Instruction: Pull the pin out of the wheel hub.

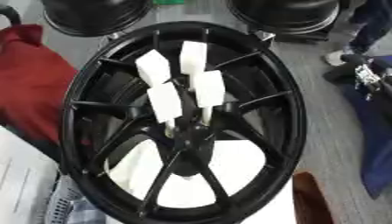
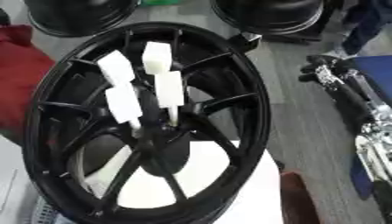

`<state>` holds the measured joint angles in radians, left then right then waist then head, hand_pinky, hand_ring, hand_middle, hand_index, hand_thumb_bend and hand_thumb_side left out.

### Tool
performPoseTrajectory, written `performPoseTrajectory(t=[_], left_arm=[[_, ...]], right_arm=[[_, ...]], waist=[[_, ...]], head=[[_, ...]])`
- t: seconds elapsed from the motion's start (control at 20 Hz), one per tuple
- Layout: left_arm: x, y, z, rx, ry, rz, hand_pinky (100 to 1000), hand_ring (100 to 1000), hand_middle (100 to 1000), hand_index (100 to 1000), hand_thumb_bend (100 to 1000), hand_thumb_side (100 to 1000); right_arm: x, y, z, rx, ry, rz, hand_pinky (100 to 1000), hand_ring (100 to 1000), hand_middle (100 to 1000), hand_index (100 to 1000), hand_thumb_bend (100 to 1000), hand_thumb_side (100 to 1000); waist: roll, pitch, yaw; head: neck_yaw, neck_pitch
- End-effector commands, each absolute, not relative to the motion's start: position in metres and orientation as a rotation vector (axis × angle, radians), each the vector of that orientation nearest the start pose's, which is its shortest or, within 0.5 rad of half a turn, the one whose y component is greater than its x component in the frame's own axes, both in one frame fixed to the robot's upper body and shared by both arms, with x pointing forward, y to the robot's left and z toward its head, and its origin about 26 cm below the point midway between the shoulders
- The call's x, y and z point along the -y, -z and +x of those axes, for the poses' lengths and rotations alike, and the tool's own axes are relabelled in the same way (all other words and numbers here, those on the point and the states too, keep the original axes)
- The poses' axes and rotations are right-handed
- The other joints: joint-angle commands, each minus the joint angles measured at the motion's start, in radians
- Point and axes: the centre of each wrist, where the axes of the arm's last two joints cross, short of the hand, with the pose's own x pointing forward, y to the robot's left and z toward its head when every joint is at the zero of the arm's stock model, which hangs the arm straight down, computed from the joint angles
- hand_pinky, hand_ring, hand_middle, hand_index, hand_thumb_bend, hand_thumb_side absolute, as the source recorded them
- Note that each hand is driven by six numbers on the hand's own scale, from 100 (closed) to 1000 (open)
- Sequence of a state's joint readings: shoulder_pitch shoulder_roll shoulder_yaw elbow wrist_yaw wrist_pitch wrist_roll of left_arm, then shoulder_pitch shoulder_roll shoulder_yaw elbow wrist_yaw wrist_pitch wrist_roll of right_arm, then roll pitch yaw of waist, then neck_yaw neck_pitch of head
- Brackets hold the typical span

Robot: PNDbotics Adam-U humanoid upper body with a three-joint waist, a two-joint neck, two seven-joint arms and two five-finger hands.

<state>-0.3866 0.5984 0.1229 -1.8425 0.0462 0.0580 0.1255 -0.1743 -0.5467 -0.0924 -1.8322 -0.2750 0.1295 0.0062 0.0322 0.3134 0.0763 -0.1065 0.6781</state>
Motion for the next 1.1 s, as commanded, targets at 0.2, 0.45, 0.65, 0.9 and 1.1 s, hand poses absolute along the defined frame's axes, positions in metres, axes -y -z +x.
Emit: performPoseTrajectory(t=[0.2, 0.45, 0.65, 0.9, 1.1], left_arm=[[-0.358, -0.316, 0.314, 2.214, 0.818, 0.736, 757, 718, 638, 762, 410, 532], [-0.361, -0.356, 0.312, 2.072, 1.260, 0.815, 775, 737, 669, 789, 435, 535], [-0.347, -0.381, 0.309, 1.904, 1.599, 0.830, 792, 751, 686, 805, 453, 526], [-0.325, -0.401, 0.315, 1.734, 1.846, 0.801, 801, 751, 695, 809, 459, 531], [-0.308, -0.410, 0.326, 1.649, 1.963, 0.757, 810, 766, 718, 821, 489, 516]], right_arm=[[0.354, -0.179, 0.294, 1.901, -0.313, -0.264, 973, 720, 667, 796, 100, 591], [0.357, -0.178, 0.292, 1.891, -0.330, -0.292, 972, 720, 667, 796, 100, 592], [0.358, -0.178, 0.291, 1.885, -0.346, -0.304, 971, 721, 667, 796, 100, 593], [0.360, -0.179, 0.290, 1.879, -0.357, -0.316, 971, 721, 667, 796, 100, 594], [0.360, -0.179, 0.290, 1.878, -0.359, -0.316, 971, 721, 667, 796, 100, 596]], waist=[[0.003, -0.006, -0.004], [0.007, 0.000, -0.009], [0.014, 0.003, -0.017], [0.025, 0.002, -0.025], [0.029, -0.001, -0.028]], head=[[-0.008, -0.007], [-0.028, -0.003], [-0.042, -0.006], [-0.045, -0.014], [-0.036, -0.018]])
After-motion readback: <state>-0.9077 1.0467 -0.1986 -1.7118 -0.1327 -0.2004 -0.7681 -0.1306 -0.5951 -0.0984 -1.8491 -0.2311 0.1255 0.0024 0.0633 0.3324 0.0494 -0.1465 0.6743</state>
